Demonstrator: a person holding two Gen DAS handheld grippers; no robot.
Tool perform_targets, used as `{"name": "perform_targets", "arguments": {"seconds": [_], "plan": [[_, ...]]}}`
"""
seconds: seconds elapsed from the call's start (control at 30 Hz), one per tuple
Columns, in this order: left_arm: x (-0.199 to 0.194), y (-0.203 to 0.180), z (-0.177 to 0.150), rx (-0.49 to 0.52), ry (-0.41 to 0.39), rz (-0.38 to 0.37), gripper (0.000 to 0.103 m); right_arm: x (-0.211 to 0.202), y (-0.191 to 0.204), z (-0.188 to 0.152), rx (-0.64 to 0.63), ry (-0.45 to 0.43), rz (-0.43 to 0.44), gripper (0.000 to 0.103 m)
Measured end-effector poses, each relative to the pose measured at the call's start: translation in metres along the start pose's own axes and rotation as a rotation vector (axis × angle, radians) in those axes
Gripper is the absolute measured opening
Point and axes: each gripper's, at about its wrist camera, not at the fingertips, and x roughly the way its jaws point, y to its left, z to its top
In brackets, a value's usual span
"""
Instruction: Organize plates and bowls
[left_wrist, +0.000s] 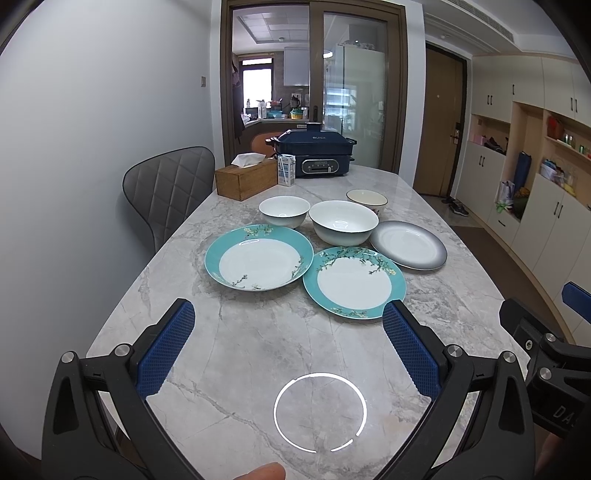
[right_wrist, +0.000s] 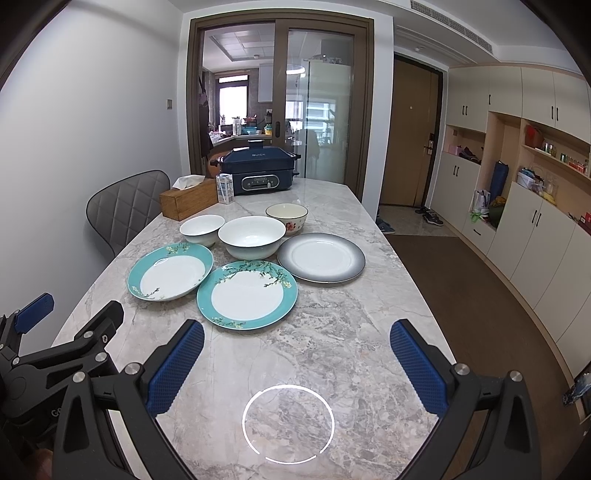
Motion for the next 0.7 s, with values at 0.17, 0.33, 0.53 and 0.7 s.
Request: {"name": "perform_targets", "arguments": {"seconds": [0.17, 0.33, 0.53, 0.7], "plan": [[0.000, 0.000, 0.000, 0.000, 0.000, 0.001, 0.103, 0.000, 0.000, 0.000, 0.002, -0.001, 0.000, 0.103], [0.012, -0.002, -0.012, 0.001, 0.007, -0.013, 0.103, 0.001, 0.000, -0.001, 0.002, 0.000, 0.000, 0.103], [0.021, -0.005, -0.016, 0.004, 0.017, -0.024, 0.103, 0.001, 0.004, 0.001, 0.002, 0.005, 0.004, 0.103], [0.035, 0.004, -0.014, -0.014, 0.041, -0.075, 0.103, 0.006, 0.002, 0.001, 0.005, 0.001, 0.006, 0.103]]}}
